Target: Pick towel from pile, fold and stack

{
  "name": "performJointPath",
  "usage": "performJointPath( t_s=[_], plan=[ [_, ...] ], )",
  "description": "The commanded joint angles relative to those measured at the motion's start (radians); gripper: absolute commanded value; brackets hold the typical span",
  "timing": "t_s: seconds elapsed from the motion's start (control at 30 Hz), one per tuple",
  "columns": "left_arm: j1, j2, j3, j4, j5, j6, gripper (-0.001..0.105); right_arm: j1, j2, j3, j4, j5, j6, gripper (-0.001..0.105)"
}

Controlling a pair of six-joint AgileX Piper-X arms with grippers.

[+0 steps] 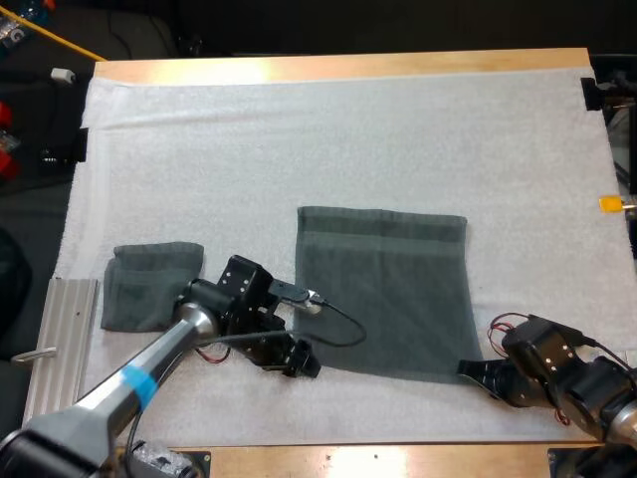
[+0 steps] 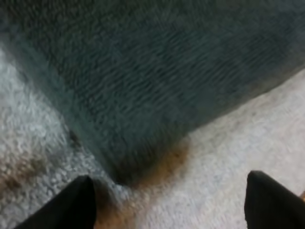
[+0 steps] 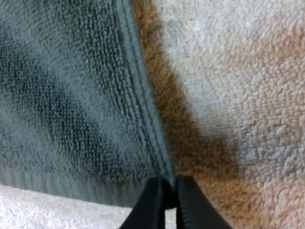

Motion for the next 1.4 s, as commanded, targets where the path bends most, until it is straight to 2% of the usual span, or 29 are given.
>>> performJointPath(
  t_s=[0.0,0.1,0.3,0.5,0.57,0.67,0.7,0.87,1.07,1.37],
  plan=[
    [-0.002,0.018,-0.002,-0.017,0.022,-0.010,0.063,0.001,-0.006,0.001,0.015,0.005,-0.006,0.000],
    [-0.002,0.049,-0.002,-0.047,0.078,-0.010,0.063,0.001,-0.006,0.001,0.015,0.005,-0.006,0.000],
    [-0.002,0.059,-0.002,-0.063,0.089,-0.012,0.060,0.001,-0.006,0.001,0.015,0.005,-0.004,0.000],
    [-0.002,0.059,-0.002,-0.027,0.089,-0.010,0.034,0.001,-0.006,0.001,0.015,0.005,-0.003,0.000],
    [-0.002,0.059,-0.002,-0.017,0.068,-0.010,0.026,0.001,-0.006,0.001,0.015,0.005,-0.003,0.000],
    [-0.002,0.059,-0.002,0.003,0.030,-0.010,0.002,0.001,-0.006,0.001,0.015,0.002,-0.003,0.000],
    [-0.002,0.059,-0.002,0.017,0.029,-0.005,0.000,0.001,-0.006,0.001,0.015,-0.007,-0.004,0.000],
    [-0.002,0.026,-0.002,0.073,0.029,0.033,0.000,0.001,-0.006,0.001,0.015,-0.097,-0.038,0.000],
    [-0.002,-0.114,-0.002,0.154,0.019,0.059,0.000,0.001,-0.018,-0.058,0.076,-0.101,-0.064,0.000],
    [-0.024,-0.312,-0.002,0.322,0.045,0.059,0.000,0.001,-0.020,-0.233,0.327,-0.123,-0.142,0.000]
  ],
)
